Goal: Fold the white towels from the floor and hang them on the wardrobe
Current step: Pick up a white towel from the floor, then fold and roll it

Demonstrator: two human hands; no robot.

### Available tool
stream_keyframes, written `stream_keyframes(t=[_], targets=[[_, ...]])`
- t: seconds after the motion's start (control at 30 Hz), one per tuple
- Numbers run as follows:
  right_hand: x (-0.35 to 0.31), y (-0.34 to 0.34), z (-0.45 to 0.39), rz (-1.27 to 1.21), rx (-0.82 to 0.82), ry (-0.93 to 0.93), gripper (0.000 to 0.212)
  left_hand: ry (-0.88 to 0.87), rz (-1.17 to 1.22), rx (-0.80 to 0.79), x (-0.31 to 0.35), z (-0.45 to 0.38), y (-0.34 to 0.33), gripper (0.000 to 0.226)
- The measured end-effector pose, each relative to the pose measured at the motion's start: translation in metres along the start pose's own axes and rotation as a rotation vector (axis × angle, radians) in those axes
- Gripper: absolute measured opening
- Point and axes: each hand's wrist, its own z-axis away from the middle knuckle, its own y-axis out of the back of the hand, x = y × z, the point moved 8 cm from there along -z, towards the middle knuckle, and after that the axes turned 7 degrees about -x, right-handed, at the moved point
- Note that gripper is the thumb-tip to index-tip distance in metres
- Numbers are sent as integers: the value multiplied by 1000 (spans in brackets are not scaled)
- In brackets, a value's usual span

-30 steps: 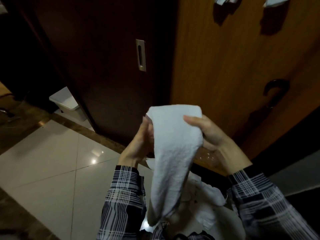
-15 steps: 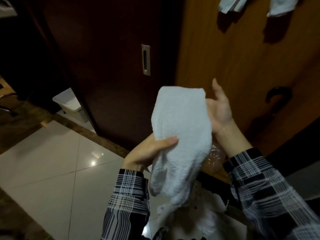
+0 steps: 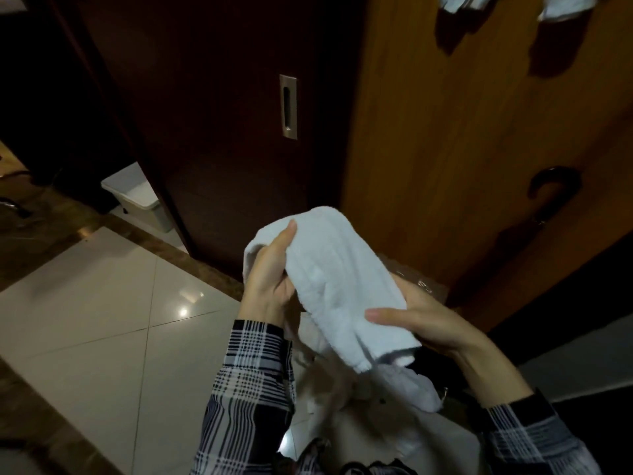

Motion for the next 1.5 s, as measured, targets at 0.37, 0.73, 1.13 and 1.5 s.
stream_keyframes(t=[0.37,0.73,1.13,1.5], targets=[[-62,-1,-39,-696,223,113,24,132,-866,75,-14,1,33,54],[-70,-40,-32,-754,29,-58,45,-672,-834,-313,41,37,-31,57],[-131,-9,27,1052,732,91,62,-672,-822,-31,39,45,-47,24],[-152,-10,25,867,495,688,23,-508,-797,-18,43,37,-40,10]])
